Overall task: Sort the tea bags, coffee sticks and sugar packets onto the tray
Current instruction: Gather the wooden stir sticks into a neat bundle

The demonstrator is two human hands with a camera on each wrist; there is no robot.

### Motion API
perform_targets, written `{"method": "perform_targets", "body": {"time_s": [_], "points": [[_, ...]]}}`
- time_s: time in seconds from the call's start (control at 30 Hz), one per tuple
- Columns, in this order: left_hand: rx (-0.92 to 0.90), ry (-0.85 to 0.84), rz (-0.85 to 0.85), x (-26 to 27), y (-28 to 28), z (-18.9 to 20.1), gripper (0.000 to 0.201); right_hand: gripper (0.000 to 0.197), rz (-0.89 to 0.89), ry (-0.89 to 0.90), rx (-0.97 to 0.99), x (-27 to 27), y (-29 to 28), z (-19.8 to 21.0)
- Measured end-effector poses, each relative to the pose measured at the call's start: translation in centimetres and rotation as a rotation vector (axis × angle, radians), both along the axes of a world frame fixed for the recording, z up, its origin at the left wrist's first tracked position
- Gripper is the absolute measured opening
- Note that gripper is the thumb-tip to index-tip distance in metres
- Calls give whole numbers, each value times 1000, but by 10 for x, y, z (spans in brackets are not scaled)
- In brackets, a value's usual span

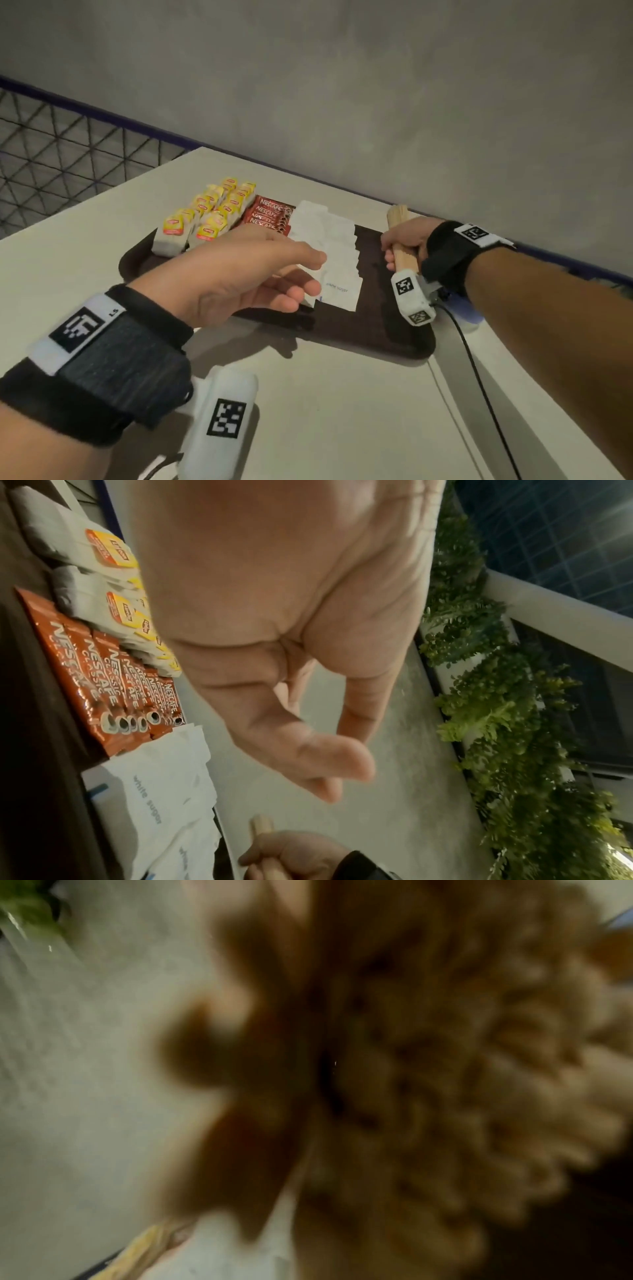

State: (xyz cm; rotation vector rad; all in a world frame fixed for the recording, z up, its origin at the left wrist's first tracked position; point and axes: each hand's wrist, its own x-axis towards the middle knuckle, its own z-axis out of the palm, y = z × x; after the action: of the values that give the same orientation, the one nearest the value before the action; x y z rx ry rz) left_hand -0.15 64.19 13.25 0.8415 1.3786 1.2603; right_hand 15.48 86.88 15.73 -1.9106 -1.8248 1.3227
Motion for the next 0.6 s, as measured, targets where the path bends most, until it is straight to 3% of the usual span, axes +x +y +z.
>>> {"method": "perform_targets", "body": {"time_s": [0.1, 0.17, 0.23, 0.33, 0.4, 0.5, 0.6], "points": [[17, 3, 48, -3, 2, 0, 22, 9, 20, -51, -19, -6, 4, -12], [16, 39, 61, -1, 3, -3, 17, 11, 14, 37, -42, -14, -1, -13], [30, 63, 68, 5, 3, -5, 13, 14, -22, 266, -38, -21, -11, -5], [60, 31, 54, 18, 3, -4, 13, 16, -93, 785, -47, -23, -34, 19], [84, 62, -36, 28, 2, -3, 14, 12, -72, 963, -49, -22, -56, 40], [175, 179, -111, 47, -2, -2, 15, 12, -17, 1017, 8, -19, -86, 61], [235, 178, -98, 56, -4, -1, 15, 7, -19, 1028, 38, -18, -106, 62]]}}
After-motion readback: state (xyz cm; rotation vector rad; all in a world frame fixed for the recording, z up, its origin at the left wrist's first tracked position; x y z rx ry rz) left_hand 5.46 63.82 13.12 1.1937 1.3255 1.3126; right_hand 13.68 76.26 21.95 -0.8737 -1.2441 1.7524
